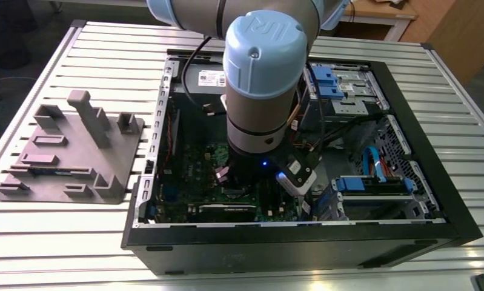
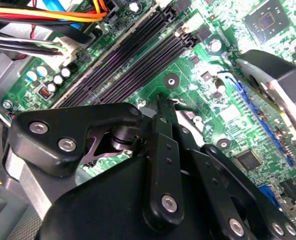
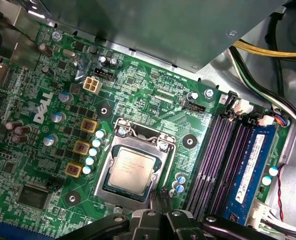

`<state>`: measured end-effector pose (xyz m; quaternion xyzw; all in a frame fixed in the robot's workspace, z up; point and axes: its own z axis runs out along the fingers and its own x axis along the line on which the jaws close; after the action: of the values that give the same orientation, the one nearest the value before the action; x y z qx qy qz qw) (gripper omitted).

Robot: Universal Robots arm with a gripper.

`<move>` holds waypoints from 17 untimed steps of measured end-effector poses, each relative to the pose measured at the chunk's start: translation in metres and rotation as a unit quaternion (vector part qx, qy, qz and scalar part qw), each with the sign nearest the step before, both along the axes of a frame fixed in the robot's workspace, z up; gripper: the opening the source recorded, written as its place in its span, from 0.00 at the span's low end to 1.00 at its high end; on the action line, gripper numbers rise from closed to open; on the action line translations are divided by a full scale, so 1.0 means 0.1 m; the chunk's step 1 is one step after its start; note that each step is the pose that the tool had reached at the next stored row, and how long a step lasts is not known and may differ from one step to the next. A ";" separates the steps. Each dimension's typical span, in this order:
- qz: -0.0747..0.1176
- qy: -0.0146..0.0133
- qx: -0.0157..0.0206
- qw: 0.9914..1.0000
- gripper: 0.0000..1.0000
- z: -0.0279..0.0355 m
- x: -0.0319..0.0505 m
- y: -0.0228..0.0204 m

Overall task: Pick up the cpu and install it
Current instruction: 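Install the first cpu locking lever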

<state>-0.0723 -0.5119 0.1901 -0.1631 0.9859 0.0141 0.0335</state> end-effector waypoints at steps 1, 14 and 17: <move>0.000 0.000 0.000 1.000 0.10 -0.004 0.001 0.000; 0.001 0.000 0.000 1.000 0.10 -0.043 0.023 -0.006; 0.001 0.000 0.000 1.000 0.10 -0.041 0.020 -0.010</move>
<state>-0.0703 -0.5129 0.1860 -0.1642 0.9858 0.0141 0.0334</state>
